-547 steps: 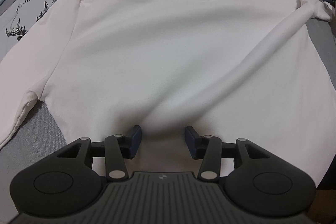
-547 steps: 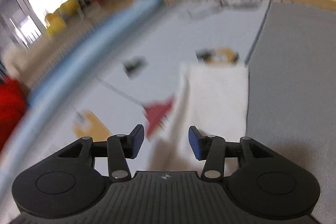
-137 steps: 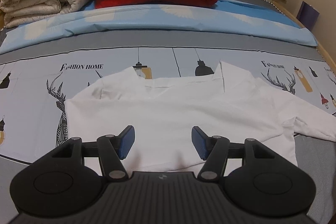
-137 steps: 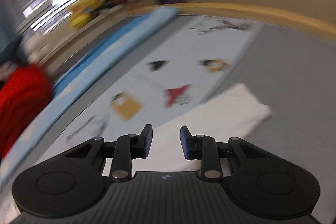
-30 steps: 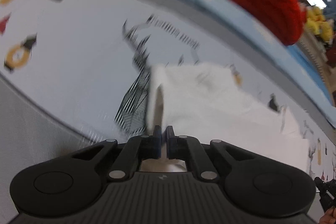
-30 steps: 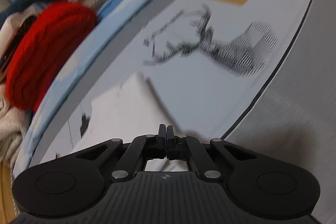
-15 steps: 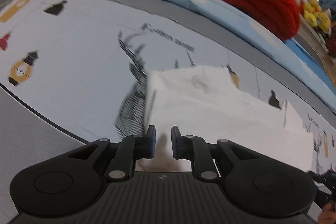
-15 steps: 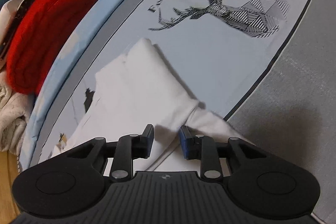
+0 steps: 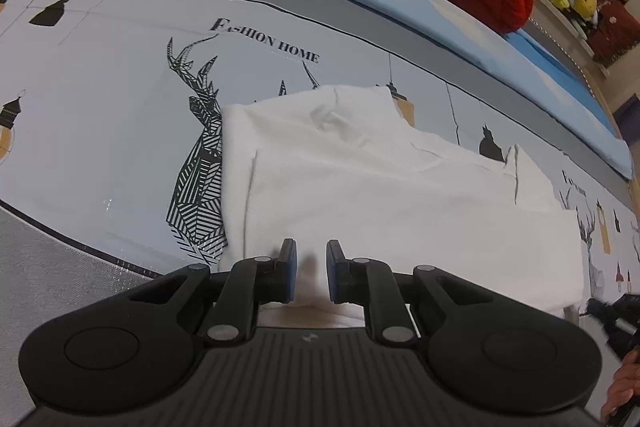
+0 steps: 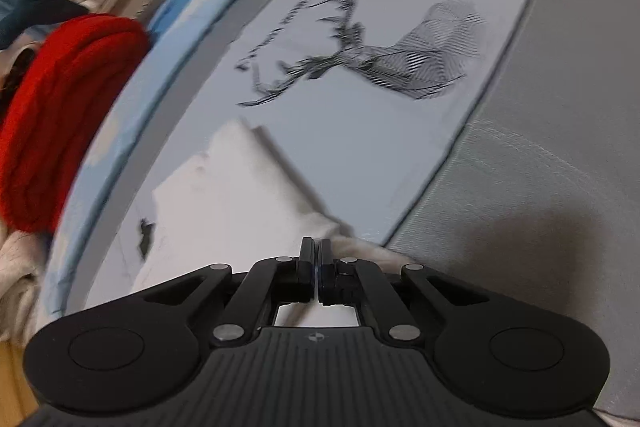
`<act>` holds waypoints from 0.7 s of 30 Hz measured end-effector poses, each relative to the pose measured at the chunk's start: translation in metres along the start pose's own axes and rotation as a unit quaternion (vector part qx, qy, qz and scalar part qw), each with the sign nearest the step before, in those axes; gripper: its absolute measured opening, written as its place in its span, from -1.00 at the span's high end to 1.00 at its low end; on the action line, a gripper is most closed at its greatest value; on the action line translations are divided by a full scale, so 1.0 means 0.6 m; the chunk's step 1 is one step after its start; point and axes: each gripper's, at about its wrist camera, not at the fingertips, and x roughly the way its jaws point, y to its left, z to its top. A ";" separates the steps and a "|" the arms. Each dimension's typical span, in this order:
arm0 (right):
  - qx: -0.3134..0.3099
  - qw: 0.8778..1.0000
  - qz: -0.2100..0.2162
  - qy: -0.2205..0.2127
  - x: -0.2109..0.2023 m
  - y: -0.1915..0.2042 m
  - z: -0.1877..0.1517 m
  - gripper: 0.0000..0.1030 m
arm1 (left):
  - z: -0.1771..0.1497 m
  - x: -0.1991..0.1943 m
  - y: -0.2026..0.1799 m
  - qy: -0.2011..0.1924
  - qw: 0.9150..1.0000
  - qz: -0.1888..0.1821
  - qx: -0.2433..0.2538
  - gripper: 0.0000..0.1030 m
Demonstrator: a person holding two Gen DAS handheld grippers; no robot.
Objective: Fold small clothes
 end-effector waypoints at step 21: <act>-0.210 0.977 0.040 -0.013 -0.060 0.072 -0.040 0.70 | -0.061 -0.066 -0.058 -0.018 0.992 0.072 0.103 0.54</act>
